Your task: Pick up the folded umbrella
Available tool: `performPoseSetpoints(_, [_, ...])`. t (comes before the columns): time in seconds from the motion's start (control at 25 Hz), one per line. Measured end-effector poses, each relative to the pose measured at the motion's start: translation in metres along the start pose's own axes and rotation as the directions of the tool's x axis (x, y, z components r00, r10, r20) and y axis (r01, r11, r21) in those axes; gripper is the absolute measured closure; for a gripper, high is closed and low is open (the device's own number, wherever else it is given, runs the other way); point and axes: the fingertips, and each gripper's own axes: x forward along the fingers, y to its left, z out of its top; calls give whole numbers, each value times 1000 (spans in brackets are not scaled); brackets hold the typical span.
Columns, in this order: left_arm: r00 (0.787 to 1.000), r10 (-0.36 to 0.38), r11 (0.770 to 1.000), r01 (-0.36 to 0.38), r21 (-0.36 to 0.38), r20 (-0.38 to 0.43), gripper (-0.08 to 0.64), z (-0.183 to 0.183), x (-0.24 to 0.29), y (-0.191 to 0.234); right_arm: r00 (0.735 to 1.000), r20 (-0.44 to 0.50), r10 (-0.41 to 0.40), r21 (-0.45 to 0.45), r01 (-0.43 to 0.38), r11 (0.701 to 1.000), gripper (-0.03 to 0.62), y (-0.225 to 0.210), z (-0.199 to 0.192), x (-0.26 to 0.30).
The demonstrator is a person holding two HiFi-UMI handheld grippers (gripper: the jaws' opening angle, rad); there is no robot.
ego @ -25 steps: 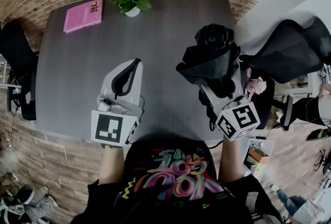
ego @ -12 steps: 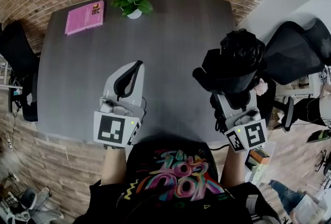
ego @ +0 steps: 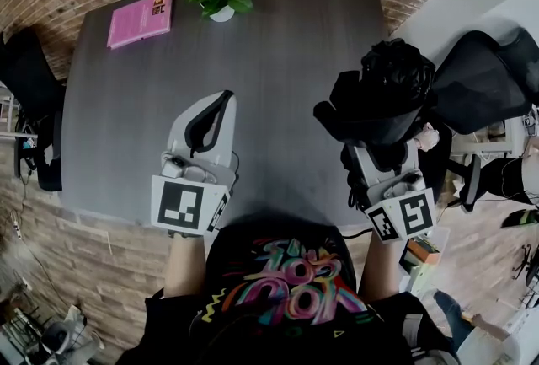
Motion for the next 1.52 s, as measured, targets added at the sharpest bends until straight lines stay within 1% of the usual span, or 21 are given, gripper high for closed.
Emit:
performPoseSetpoints(0.12, [1000, -5, 1000, 4, 12, 5, 558, 1, -1, 0, 1000, 4, 8, -5, -8, 1000, 345, 2, 2, 0])
performPoseSetpoints(0.28, [1000, 6, 1000, -6, -8, -7, 558, -1, -2, 0, 1000, 12, 15, -4, -15, 1000, 345, 3, 5, 1])
performPoseSetpoints(0.48, [1000, 3, 1000, -3, 0, -3, 558, 1, -3, -2, 1000, 14, 24, -5, -24, 1000, 345, 5, 5, 1])
performPoseSetpoints(0.56, [1000, 4, 1000, -4, 5, -2, 558, 2, -2, -3, 1000, 13, 23, -4, -23, 1000, 345, 5, 5, 1])
performPoseSetpoints(0.68, [1000, 15, 1000, -15, -11, -12, 558, 1, -2, -2, 1000, 8, 24, -7, -24, 1000, 345, 4, 4, 2])
performPoseSetpoints(0.84, [1000, 17, 1000, -17, 0, -7, 558, 3, -3, -1, 1000, 5, 21, -5, -21, 1000, 345, 3, 3, 1])
performPoseSetpoints(0.96, [1000, 27, 1000, -27, -11, -10, 558, 3, -3, 0, 1000, 6, 20, 1, -20, 1000, 346, 3, 2, 1])
performPoseSetpoints(1.52, [999, 35, 999, -35, -9, -12, 558, 1, -4, 2, 1000, -2, 16, 4, -16, 1000, 345, 1, -2, 0])
